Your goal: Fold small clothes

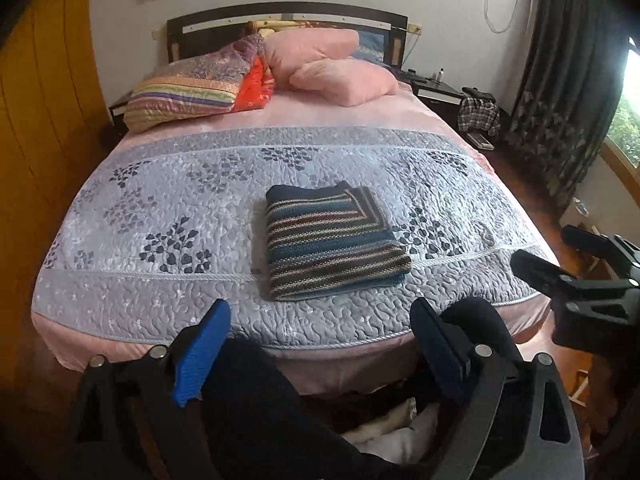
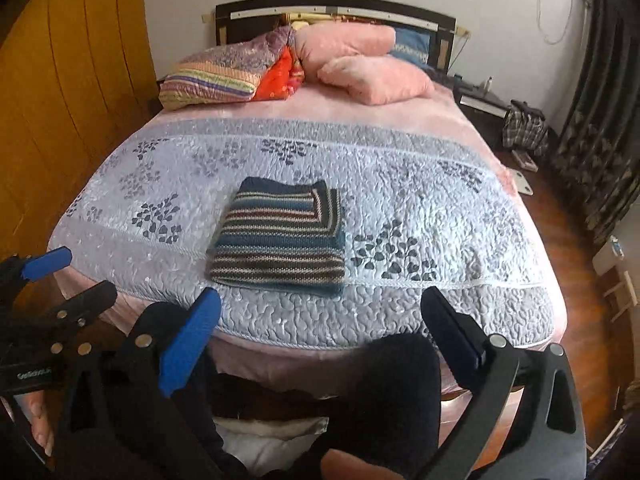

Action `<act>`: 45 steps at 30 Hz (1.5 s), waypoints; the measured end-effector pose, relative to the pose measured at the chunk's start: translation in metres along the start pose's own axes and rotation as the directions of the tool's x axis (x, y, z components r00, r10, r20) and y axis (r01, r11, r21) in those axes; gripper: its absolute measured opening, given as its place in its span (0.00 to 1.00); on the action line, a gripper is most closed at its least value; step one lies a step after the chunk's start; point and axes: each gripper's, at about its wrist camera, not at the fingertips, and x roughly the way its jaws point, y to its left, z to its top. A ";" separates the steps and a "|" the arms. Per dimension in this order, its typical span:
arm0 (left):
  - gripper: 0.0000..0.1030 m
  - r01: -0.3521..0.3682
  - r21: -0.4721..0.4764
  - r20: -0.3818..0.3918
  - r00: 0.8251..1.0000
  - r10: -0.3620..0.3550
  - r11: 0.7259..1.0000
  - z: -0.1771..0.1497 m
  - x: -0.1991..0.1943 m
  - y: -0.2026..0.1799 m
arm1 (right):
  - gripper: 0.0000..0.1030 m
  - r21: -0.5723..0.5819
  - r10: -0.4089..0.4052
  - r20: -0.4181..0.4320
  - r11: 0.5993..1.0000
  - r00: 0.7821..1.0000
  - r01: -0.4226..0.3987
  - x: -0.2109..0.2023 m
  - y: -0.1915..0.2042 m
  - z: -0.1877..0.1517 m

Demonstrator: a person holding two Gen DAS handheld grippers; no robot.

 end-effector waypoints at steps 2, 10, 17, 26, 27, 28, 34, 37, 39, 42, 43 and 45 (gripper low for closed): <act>0.89 -0.001 -0.009 -0.010 1.000 0.001 1.000 -0.002 0.002 0.000 | 0.97 0.003 -0.003 0.015 1.000 1.000 0.003 -0.007 -0.001 0.000; 0.89 0.011 -0.021 -0.009 1.000 -0.011 1.000 -0.007 -0.001 0.000 | 0.97 -0.001 -0.022 0.034 1.000 0.999 0.022 -0.013 -0.002 0.003; 0.89 0.007 -0.024 -0.004 1.000 -0.007 1.000 -0.005 -0.002 0.001 | 0.97 -0.005 -0.023 0.033 1.000 0.999 0.023 -0.012 0.001 0.004; 0.89 0.002 -0.016 0.004 1.000 -0.002 1.000 -0.001 -0.007 0.000 | 0.97 -0.008 -0.025 0.047 1.000 0.999 0.025 -0.013 0.003 0.004; 0.89 0.003 -0.016 0.005 1.000 -0.003 1.000 -0.001 -0.008 0.000 | 0.97 -0.010 -0.025 0.049 1.000 0.999 0.026 -0.013 0.003 0.004; 0.89 0.003 -0.015 0.005 1.000 -0.002 1.000 0.000 -0.008 -0.001 | 0.97 -0.010 -0.025 0.050 1.000 0.998 0.025 -0.013 0.003 0.004; 0.89 0.006 -0.016 0.004 1.000 -0.005 1.000 0.000 -0.008 -0.001 | 0.97 -0.013 -0.027 0.056 1.000 0.998 0.027 -0.014 0.003 0.006; 0.89 0.006 -0.016 0.005 1.000 -0.006 1.000 0.001 -0.007 0.000 | 0.97 -0.015 -0.028 0.057 0.999 0.998 0.029 -0.015 0.003 0.008; 0.89 0.009 -0.015 0.006 1.000 -0.009 1.000 0.002 -0.007 0.000 | 0.97 -0.014 -0.027 0.058 1.000 0.998 0.028 -0.015 0.003 0.007; 0.89 0.010 -0.016 0.009 1.000 -0.010 1.000 0.004 -0.005 0.002 | 0.97 -0.016 -0.029 0.059 0.999 0.998 0.030 -0.015 0.003 0.008; 0.89 0.011 -0.018 0.009 1.000 -0.011 1.000 0.004 -0.005 0.002 | 0.97 -0.016 -0.029 0.060 0.999 0.998 0.030 -0.015 0.003 0.009; 0.89 0.011 -0.018 0.010 1.000 -0.011 1.000 0.004 -0.005 0.003 | 0.97 -0.015 -0.029 0.061 0.999 0.998 0.030 -0.015 0.003 0.009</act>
